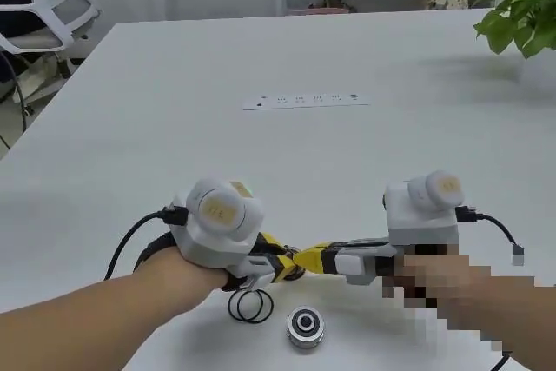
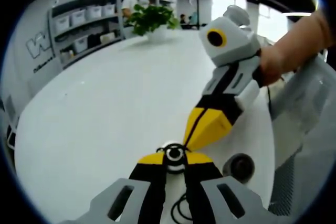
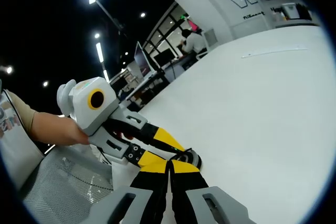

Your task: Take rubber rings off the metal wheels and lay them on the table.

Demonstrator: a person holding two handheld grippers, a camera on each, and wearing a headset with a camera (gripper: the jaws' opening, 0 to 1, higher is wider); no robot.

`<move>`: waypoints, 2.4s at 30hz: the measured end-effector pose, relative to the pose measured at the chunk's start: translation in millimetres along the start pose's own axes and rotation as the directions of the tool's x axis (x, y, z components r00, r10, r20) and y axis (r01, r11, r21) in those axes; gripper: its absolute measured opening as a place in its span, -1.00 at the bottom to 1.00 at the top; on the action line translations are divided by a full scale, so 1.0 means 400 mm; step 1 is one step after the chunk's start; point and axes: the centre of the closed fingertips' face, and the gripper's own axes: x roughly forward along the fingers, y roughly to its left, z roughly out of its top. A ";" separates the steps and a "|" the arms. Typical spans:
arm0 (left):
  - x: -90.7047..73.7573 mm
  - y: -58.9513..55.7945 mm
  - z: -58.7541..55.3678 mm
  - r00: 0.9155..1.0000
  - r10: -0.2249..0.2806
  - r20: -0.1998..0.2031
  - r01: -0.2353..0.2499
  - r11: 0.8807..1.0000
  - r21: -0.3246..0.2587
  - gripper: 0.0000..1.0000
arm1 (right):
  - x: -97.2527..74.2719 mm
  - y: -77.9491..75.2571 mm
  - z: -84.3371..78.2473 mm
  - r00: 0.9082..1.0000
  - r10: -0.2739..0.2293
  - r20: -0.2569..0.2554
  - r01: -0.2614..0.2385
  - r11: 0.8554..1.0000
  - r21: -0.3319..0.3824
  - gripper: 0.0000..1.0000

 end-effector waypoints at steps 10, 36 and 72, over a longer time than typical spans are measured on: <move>0.000 -0.001 0.001 1.000 0.003 0.004 -0.003 1.000 -0.002 -0.76 | -0.002 0.004 0.001 1.000 0.012 0.004 -0.012 1.000 0.009 -1.00; 0.000 -0.001 0.001 1.000 0.002 0.002 -0.002 1.000 0.002 -0.75 | -0.002 -0.009 0.002 1.000 -0.020 0.003 0.020 1.000 0.007 -1.00; 0.002 -0.003 0.005 1.000 -0.017 0.026 0.018 0.999 -0.034 -0.73 | -0.003 -0.020 -0.004 0.999 -0.039 -0.003 0.039 0.999 0.007 -1.00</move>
